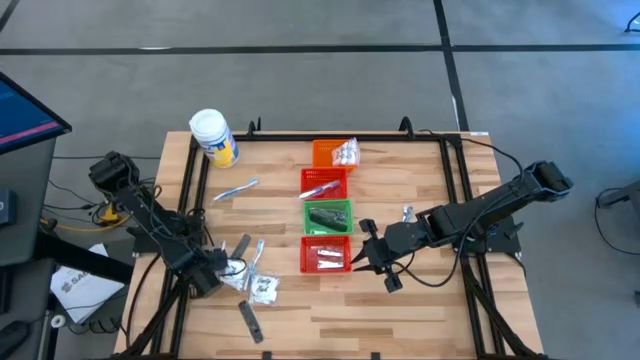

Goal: Pick & Place Travel size toiletries
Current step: Put the silver nail clipper into the bottom red basket

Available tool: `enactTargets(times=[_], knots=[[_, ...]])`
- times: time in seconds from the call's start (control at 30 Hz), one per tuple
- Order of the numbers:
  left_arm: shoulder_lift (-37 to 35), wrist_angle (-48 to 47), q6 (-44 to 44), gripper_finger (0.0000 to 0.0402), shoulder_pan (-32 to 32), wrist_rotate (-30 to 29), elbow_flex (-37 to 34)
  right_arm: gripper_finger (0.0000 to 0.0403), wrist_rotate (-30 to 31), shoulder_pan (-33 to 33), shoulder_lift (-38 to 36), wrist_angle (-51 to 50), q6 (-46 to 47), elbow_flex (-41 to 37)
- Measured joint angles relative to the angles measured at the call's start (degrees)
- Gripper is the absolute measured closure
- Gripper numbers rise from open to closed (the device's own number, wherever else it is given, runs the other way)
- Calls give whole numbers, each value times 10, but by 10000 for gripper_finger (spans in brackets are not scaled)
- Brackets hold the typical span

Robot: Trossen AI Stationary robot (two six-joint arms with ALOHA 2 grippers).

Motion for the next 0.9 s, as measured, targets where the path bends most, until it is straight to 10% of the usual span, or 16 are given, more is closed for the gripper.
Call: enactTargets(times=[0.9], knots=[[4,-10,-65,342,2,30,29,326,0,0,0,0,0,0]])
